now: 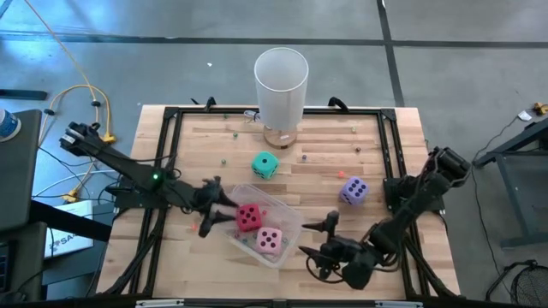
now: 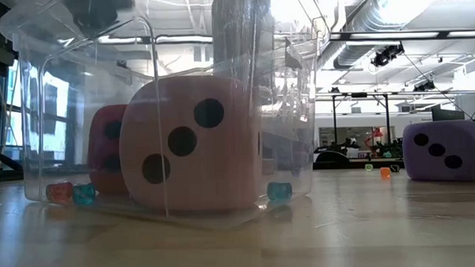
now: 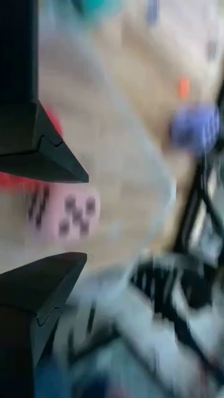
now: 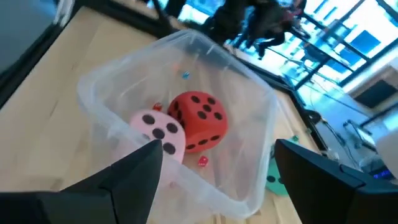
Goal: Pick & Place Dice
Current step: Put the big purple dice into the transparent bin
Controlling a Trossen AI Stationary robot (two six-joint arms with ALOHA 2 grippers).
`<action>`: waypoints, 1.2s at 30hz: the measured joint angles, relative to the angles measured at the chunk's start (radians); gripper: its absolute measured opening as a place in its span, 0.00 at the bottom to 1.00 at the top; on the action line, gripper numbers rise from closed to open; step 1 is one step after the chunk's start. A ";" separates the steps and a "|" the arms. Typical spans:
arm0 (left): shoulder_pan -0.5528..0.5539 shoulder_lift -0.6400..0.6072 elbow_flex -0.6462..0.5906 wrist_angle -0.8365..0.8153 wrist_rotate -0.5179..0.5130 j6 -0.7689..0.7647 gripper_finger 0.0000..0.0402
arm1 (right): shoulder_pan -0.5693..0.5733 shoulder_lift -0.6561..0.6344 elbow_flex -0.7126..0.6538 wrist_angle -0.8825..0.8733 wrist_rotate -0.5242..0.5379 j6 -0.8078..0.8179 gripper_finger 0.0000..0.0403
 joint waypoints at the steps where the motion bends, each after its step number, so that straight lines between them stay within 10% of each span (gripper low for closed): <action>1: 0.004 -0.009 0.020 -0.055 -0.046 0.018 0.46 | -0.006 0.000 0.000 0.003 -0.013 -0.024 0.75; 12: 0.200 -0.020 0.372 -0.500 -0.120 0.121 0.46 | -0.087 0.000 0.000 0.067 0.090 -0.084 0.85; 26: 0.286 -0.074 0.395 -0.689 -0.015 0.052 0.46 | -0.220 0.000 0.000 -0.022 -0.161 0.039 0.98; 36: 0.286 -0.074 0.395 -0.722 0.013 -0.019 0.46 | -0.207 -0.004 0.000 -0.129 -0.019 0.016 0.96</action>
